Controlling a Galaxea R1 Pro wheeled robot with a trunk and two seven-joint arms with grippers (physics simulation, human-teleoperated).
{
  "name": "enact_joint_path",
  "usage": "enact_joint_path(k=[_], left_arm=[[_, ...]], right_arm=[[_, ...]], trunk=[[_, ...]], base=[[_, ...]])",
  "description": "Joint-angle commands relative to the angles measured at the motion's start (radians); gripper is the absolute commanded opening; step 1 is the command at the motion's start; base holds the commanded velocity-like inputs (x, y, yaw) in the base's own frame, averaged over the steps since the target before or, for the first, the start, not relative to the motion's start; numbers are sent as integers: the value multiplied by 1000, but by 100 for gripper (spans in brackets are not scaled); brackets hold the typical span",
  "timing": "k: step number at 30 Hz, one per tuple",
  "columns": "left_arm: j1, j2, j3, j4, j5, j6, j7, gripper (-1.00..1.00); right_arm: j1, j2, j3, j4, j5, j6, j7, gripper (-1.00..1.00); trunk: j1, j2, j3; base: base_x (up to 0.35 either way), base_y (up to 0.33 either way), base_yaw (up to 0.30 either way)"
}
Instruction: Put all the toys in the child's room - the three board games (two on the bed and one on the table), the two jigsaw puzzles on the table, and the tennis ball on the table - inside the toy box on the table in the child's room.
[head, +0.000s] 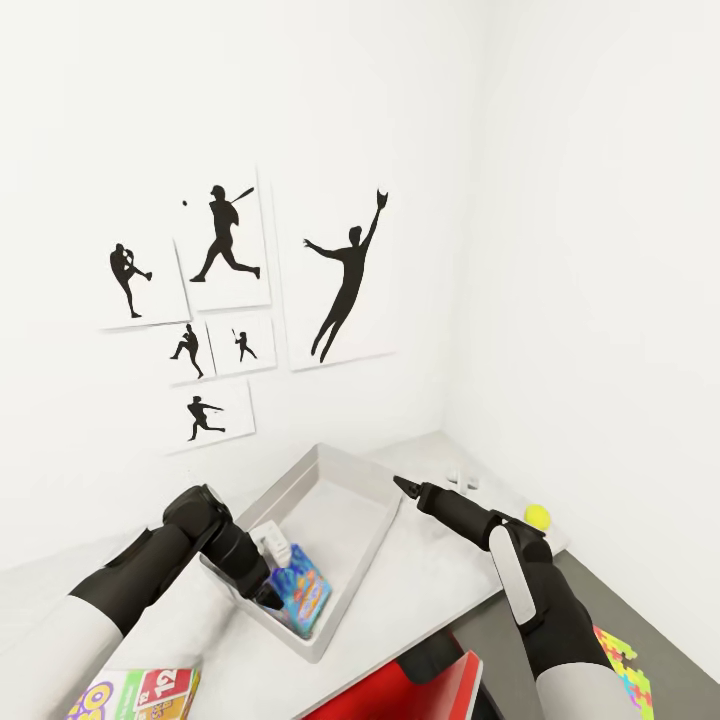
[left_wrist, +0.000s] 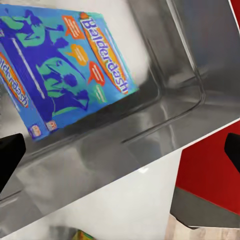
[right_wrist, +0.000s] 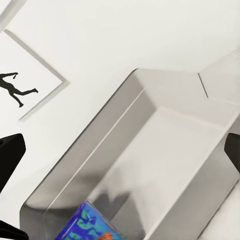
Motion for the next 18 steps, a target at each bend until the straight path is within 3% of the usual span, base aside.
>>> enact_joint_path(k=[1,12,14,18], left_arm=[[-1,1,0,-1,-9,8,-9,100],[-2,9,4,-4,-8,8,-10,100],[-3,11,14,-14,-7,8,-10,100],[-3,25,72,-46,-6,8,-33,100]], right_arm=[[0,1,-3,0,-5,8,2,100],[0,1,-3,-1,-5,8,4,100],[-1,1,-3,0,-5,8,4,100],[0,1,-3,0,-5,9,4,100]], trunk=[[0,-1,-1],[0,-1,-1],[0,-1,-1],[0,-1,-1]], base=[[0,0,0],[0,0,0],[0,0,0],[0,0,0]])
